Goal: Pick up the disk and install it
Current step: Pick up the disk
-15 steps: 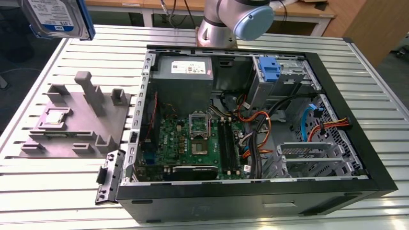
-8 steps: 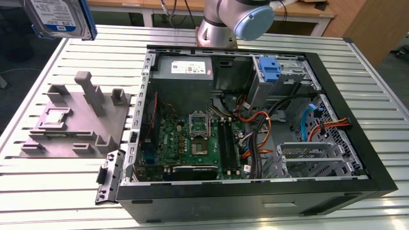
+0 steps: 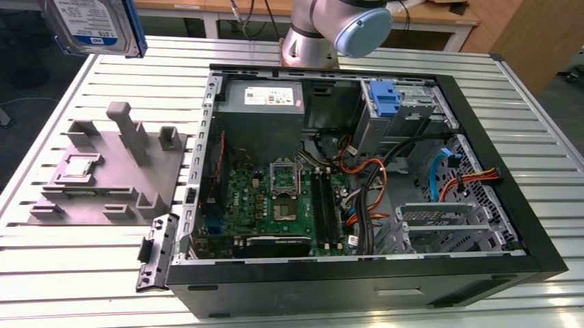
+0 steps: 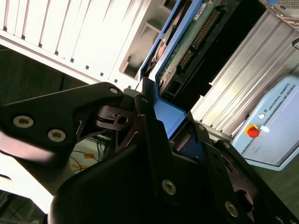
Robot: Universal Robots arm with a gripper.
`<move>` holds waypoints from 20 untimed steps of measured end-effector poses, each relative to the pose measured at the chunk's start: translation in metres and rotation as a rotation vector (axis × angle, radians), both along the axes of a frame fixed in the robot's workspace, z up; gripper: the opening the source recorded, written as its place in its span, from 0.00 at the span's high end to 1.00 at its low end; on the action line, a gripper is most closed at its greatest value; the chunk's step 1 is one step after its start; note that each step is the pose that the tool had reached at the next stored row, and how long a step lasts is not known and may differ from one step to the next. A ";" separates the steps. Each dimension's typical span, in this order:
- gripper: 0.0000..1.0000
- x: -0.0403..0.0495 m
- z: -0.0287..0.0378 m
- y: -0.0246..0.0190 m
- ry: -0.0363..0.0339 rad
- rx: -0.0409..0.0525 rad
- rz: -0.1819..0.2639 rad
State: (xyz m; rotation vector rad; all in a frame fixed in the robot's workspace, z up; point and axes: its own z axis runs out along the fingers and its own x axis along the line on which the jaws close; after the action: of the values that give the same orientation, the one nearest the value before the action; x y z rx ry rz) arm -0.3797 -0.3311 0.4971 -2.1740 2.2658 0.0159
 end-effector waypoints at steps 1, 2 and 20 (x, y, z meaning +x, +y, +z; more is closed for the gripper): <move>0.63 0.0021 0.0001 0.0000 0.0001 -0.0001 0.000; 0.63 0.0048 0.0000 0.0000 0.0000 0.0000 0.000; 0.63 0.0211 0.0001 0.0000 0.0001 -0.0001 0.000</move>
State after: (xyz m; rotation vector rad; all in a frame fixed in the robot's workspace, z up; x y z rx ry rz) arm -0.3586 -0.3311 0.4972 -2.1741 2.2660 0.0159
